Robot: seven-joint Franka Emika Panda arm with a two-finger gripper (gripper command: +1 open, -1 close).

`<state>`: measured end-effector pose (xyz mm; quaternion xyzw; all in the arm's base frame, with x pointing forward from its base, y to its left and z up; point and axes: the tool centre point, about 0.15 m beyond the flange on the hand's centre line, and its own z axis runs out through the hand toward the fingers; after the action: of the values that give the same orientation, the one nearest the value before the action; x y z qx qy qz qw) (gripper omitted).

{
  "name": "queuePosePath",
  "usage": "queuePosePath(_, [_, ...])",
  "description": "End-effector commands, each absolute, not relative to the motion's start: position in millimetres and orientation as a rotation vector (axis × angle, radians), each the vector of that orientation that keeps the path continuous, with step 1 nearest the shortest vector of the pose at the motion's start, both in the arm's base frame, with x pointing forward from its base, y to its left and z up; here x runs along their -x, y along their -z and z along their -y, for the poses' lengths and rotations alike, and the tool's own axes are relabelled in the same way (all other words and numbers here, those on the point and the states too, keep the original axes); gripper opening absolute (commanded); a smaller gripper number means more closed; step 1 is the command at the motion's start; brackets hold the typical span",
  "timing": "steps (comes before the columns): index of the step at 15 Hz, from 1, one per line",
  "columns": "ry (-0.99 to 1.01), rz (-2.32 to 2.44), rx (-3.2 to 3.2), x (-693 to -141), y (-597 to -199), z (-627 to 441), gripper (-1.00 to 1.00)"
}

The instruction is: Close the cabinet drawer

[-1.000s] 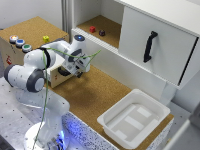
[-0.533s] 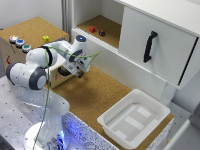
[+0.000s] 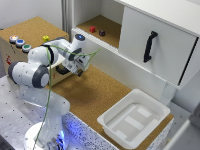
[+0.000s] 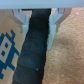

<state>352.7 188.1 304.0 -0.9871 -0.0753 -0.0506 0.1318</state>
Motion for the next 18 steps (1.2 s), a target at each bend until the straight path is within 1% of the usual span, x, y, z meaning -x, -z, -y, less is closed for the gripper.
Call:
queuePosePath(1, [0.038,0.34,2.83,-381.2,-281.8,-257.2,-1.0])
queuePosePath(8, [0.022,0.51,2.787,-386.4,-275.7,-343.7,-1.0])
queuePosePath(12, [0.039,0.56,2.752,-380.9,-283.8,-372.9,-1.0])
queuePosePath(13, [0.087,0.533,2.772,-379.3,-296.0,-370.5,1.0])
queuePosePath(18, [0.368,0.376,2.818,-357.7,-374.8,-315.2,1.0])
